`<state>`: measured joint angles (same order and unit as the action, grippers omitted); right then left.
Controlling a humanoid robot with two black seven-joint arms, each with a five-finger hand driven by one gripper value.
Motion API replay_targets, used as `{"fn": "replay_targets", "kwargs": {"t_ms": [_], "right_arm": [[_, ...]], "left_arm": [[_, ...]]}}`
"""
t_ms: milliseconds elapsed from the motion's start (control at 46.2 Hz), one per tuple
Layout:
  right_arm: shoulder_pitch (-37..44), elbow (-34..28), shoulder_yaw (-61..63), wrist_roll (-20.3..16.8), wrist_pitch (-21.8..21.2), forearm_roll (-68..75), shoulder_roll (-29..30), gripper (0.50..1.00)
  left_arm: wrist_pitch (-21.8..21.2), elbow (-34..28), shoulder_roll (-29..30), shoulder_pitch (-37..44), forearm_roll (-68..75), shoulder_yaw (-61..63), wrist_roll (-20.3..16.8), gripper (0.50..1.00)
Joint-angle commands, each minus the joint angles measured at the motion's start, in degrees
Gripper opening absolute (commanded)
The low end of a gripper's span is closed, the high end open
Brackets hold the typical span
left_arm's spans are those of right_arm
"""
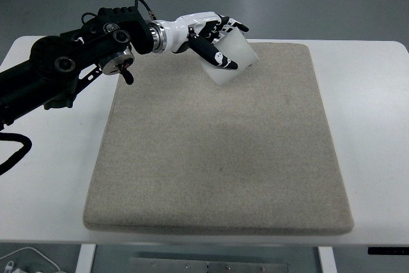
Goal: Flip white cup upright
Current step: 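Lift the white cup with the left hand and rotate it opening-up, then lower the upright cup onto the board with the left hand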
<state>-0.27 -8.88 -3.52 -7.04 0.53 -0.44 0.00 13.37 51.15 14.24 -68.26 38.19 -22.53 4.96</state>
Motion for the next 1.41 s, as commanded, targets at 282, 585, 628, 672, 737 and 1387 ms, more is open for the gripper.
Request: {"fn": "replay_targets", "kwargs": {"t_ms": [282,585,628,672,737,1387], "right_arm": [[0.0,0.0,0.0,0.0,0.0,0.0,0.0,0.930],[0.0,0.0,0.0,0.0,0.0,0.0,0.0,0.930],[0.0,0.0,0.0,0.0,0.0,0.0,0.0,0.930],[0.0,0.0,0.0,0.0,0.0,0.0,0.0,0.930],[0.0,0.0,0.0,0.0,0.0,0.0,0.0,0.930],[0.0,0.0,0.0,0.0,0.0,0.0,0.0,0.930]], "left_arm": [[0.4,-1.1,0.7,8.1,-1.2,-8.7,-10.8,0.500],[-0.1,-1.7,0.0,15.3,-2.9,-15.4,-22.2,0.500],[-0.3,-2.0,0.0,16.0,-3.6,-15.4,-24.1,0.500],[-0.4,-2.5,0.0,16.7,-4.4,-15.4,-26.3,0.500],[-0.4,-3.6,-0.3,17.5,-5.3,-15.4,-29.4,0.500],[-0.4,-16.3,-4.5,21.7,-4.8,-13.6,-40.0,0.500]]}}
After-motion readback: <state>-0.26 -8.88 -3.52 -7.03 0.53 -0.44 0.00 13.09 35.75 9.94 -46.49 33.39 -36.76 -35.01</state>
